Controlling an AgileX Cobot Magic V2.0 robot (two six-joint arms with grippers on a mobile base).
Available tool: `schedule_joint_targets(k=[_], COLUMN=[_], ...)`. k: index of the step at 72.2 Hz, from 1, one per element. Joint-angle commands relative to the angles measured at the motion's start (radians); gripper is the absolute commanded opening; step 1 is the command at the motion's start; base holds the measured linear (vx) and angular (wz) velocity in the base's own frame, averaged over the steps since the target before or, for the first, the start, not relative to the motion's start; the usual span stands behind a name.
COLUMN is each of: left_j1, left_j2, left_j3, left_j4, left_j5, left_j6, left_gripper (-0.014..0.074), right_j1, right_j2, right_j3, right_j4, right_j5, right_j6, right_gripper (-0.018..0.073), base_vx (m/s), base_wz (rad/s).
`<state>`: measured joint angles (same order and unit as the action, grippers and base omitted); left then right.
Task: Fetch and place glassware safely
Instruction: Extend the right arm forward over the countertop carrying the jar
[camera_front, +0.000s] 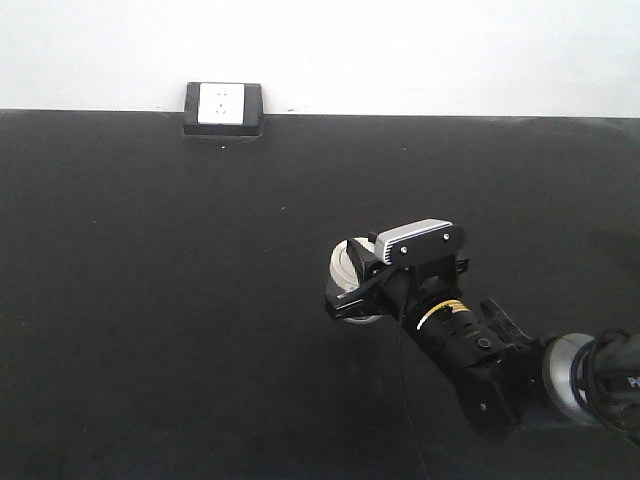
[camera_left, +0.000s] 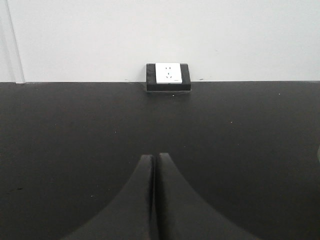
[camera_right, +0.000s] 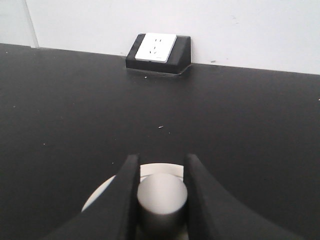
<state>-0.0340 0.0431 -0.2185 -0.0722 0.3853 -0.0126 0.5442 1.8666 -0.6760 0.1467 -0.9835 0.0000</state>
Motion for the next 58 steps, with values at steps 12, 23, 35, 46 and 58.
schedule_joint_targets(k=[12,23,35,46,58], left_j1=[-0.001,-0.001,-0.001,-0.001,-0.001], left_j2=[0.013,0.013,0.013,0.013,0.013], left_j3=[-0.027,-0.027,-0.027,-0.027,-0.027], left_j4=[-0.008,-0.008,-0.008,-0.008,-0.008], left_j5=[-0.074,-0.074,-0.074,-0.074,-0.074], left_j6=[-0.006,-0.006,-0.006,-0.006,-0.006], left_gripper=[-0.0007,-0.0007,-0.0007,-0.0007,-0.0007], right_j1=[-0.003,-0.003,-0.003,-0.003,-0.003], right_j2=[-0.011,0.007,0.031,0.050,0.066], right_j3=[-0.049,-0.053,-0.064,-0.064,-0.064], right_j4=[-0.012,-0.012,-0.007,-0.007,-0.008], right_j5=[-0.121,-0.127,-0.130,-0.134,-0.133], right_j6=[-0.014,-0.014,-0.017,-0.017,-0.017], right_gripper=[0.0052,0.0083,0.0122,0.0162,0.0207], base_vx=[0.00,0.00,0.00,0.00,0.00], base_wz=[0.00,0.00,0.00,0.00,0.00])
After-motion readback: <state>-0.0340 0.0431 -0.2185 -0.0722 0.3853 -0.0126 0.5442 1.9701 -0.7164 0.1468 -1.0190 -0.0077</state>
